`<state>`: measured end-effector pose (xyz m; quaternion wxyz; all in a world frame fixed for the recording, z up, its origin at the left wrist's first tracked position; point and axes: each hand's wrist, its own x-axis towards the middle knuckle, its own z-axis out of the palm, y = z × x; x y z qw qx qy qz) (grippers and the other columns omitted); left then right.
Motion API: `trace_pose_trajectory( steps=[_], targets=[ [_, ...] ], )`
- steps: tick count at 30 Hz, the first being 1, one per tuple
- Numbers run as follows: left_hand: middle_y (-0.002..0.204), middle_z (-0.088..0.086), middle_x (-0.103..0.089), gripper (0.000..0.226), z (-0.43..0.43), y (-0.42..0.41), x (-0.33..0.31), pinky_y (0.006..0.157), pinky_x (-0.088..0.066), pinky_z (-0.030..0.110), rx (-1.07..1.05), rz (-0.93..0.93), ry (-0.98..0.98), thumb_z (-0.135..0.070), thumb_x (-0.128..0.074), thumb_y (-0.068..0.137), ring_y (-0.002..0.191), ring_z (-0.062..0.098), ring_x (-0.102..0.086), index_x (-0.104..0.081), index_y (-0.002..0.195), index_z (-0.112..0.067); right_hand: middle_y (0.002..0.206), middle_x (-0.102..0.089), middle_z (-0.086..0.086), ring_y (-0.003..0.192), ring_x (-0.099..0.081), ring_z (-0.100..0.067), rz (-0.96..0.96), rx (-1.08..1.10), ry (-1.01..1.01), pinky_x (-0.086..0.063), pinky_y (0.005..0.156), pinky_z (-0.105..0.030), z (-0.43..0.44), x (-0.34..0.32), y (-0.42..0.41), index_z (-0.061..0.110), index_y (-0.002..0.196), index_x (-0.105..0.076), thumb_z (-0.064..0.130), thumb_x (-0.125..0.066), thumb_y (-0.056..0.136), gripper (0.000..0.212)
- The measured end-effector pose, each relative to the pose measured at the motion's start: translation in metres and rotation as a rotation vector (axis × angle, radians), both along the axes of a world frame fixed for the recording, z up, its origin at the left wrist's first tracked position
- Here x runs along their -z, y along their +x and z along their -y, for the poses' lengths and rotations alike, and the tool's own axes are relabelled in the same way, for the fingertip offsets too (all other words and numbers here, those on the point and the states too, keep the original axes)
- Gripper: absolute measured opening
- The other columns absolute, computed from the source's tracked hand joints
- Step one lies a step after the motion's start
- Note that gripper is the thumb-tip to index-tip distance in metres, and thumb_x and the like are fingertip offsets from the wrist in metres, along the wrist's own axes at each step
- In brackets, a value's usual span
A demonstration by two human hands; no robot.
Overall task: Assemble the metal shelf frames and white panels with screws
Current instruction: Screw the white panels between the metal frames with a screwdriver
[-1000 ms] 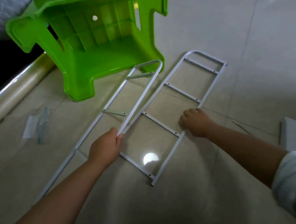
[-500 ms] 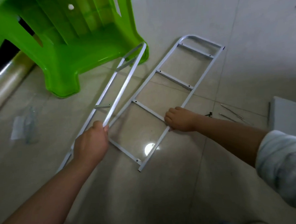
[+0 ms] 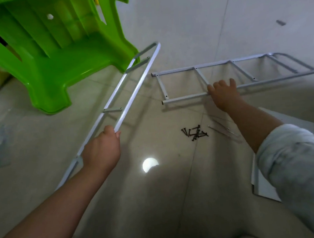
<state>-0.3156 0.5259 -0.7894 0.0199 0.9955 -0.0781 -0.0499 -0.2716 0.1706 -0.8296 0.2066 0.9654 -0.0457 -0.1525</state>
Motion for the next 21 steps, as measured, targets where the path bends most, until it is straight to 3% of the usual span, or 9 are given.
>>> trace_pose_trajectory(
  steps=[2,5,7,10,13,16,19,20,21],
  targets=[
    [0.095,0.02,-0.065,0.031,0.006,-0.001,0.0,0.068,-0.045,0.038,0.004,0.005,0.003,-0.028,-0.031,0.099,0.088,0.038,-0.063,-0.048,0.102,-0.002,0.138,-0.034,-0.015,0.13,-0.028,-0.03,0.024,0.162,0.041,-0.02,0.107,-0.052,0.002,0.005,-0.011,0.009,0.14,-0.025,0.01,-0.032,0.095,0.046],
    [0.099,0.02,-0.065,0.032,0.006,0.001,0.001,0.07,-0.046,0.038,0.002,-0.025,0.042,-0.028,-0.032,0.099,0.091,0.037,-0.063,-0.048,0.104,-0.001,0.132,-0.04,-0.02,0.123,-0.037,-0.032,0.052,0.212,0.299,-0.031,0.102,-0.045,-0.02,0.015,-0.009,0.002,0.128,-0.04,0.014,-0.035,0.096,0.035],
    [0.102,0.019,-0.064,0.032,0.002,0.002,0.0,0.073,-0.046,0.038,0.002,-0.054,0.069,-0.028,-0.031,0.1,0.094,0.036,-0.063,-0.047,0.107,-0.001,0.119,-0.052,-0.024,0.108,-0.051,-0.034,0.119,0.372,0.703,-0.04,0.091,-0.038,-0.054,0.007,0.002,-0.004,0.118,-0.048,0.024,-0.034,0.099,0.037],
    [0.107,0.018,-0.063,0.033,-0.01,0.0,-0.001,0.076,-0.045,0.037,0.024,-0.106,0.125,-0.03,-0.029,0.1,0.098,0.035,-0.061,-0.046,0.111,-0.003,0.095,-0.061,-0.014,0.083,-0.06,-0.023,0.132,0.826,1.557,-0.048,0.075,-0.035,-0.12,-0.021,0.017,0.0,0.121,-0.046,0.035,-0.031,0.099,0.044],
    [0.107,0.02,-0.061,0.032,-0.028,-0.005,0.004,0.068,-0.04,0.036,0.123,-0.214,0.091,-0.031,-0.029,0.1,0.095,0.036,-0.059,-0.043,0.109,-0.004,0.088,-0.056,-0.014,0.084,-0.06,-0.026,0.072,1.009,2.007,-0.049,0.078,-0.041,-0.172,-0.045,0.025,0.004,0.114,-0.041,0.03,-0.03,0.101,0.031],
    [0.106,0.019,-0.06,0.029,-0.049,-0.012,0.013,0.065,-0.035,0.034,0.213,-0.41,0.011,-0.036,-0.032,0.099,0.092,0.034,-0.057,-0.041,0.102,-0.008,0.07,-0.049,-0.01,0.062,-0.053,-0.02,0.104,1.195,1.898,-0.051,0.076,-0.039,-0.201,-0.039,0.024,0.006,0.102,-0.037,0.004,-0.027,0.098,0.011],
    [0.115,0.012,-0.058,0.038,-0.07,-0.014,0.025,0.074,-0.04,0.031,0.191,-0.48,-0.025,-0.041,-0.035,0.097,0.102,0.029,-0.055,-0.048,0.115,-0.01,0.069,-0.045,-0.009,0.057,-0.047,-0.017,0.094,1.331,1.681,-0.053,0.051,-0.03,-0.21,-0.019,0.013,0.008,0.096,-0.039,0.003,-0.025,0.097,0.015],
    [0.117,0.011,-0.057,0.036,-0.078,-0.014,0.03,0.075,-0.04,0.031,0.167,-0.46,-0.015,-0.038,-0.036,0.097,0.104,0.029,-0.055,-0.049,0.115,-0.009,0.074,-0.047,-0.011,0.059,-0.047,-0.018,0.134,1.331,1.632,-0.053,0.051,-0.03,-0.21,-0.012,0.01,0.008,0.09,-0.042,0.004,-0.027,0.097,0.017],
    [0.118,0.012,-0.055,0.034,-0.087,-0.012,0.035,0.078,-0.041,0.032,0.139,-0.423,0.003,-0.034,-0.038,0.097,0.106,0.029,-0.053,-0.05,0.114,-0.008,0.084,-0.051,-0.013,0.065,-0.05,-0.018,0.149,1.256,1.569,-0.053,0.061,-0.031,-0.209,-0.004,0.007,0.01,0.087,-0.045,0.005,-0.03,0.097,0.018]
  ],
)
